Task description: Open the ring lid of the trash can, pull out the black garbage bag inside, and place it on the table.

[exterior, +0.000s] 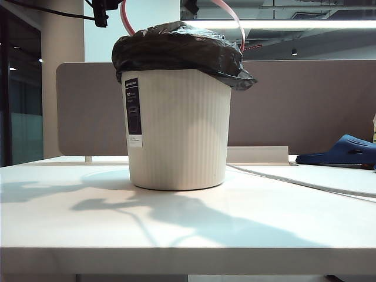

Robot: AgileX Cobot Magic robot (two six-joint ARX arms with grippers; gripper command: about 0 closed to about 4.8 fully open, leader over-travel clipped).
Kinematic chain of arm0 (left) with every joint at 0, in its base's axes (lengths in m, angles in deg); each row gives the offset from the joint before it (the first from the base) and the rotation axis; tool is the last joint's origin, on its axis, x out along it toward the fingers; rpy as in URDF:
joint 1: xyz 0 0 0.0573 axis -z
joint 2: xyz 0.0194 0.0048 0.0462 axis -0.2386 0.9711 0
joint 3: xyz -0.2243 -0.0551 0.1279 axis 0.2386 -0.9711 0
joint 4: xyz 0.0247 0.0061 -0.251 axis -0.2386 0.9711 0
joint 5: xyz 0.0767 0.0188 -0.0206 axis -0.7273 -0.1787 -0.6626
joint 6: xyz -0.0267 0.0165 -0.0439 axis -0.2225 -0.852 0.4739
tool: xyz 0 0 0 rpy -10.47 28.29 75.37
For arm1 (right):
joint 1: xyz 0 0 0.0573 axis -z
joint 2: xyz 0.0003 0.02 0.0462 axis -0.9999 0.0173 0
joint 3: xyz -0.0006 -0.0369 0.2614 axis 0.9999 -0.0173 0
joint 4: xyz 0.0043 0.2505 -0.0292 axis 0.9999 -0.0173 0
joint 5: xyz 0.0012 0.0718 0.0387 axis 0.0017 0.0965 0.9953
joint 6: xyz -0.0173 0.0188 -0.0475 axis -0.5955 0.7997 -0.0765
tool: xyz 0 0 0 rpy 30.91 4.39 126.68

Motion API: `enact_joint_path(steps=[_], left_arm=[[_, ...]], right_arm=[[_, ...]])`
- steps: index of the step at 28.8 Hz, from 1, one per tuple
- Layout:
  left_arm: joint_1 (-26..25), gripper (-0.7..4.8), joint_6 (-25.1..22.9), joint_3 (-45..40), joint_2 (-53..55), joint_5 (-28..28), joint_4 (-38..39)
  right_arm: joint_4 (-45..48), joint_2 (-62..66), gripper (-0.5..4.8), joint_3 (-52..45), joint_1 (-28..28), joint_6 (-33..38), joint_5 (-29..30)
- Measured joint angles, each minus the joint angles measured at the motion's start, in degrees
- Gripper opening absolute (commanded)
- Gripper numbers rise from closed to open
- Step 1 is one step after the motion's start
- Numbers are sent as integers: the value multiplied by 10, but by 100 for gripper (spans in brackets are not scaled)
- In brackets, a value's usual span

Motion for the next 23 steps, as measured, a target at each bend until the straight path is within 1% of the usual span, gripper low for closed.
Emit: enact_joint_path(steps=[9, 12, 16, 20, 23], left_arm=[[0, 296, -2, 0, 0, 10, -5], [0, 296, -18, 0, 0, 32, -24], [0, 296, -57, 0, 0, 72, -52], [0, 289, -100, 0, 0, 136, -70], [0, 229, -153, 0, 0, 201, -78]], right_arm=[[8, 0, -1, 25, 9, -1, 0], [14, 0, -1, 40, 9, -1, 0], [17, 0, -1, 60, 21, 0, 0], [18, 0, -1, 83, 39, 9, 0], [18, 0, -1, 102, 56, 40, 0]])
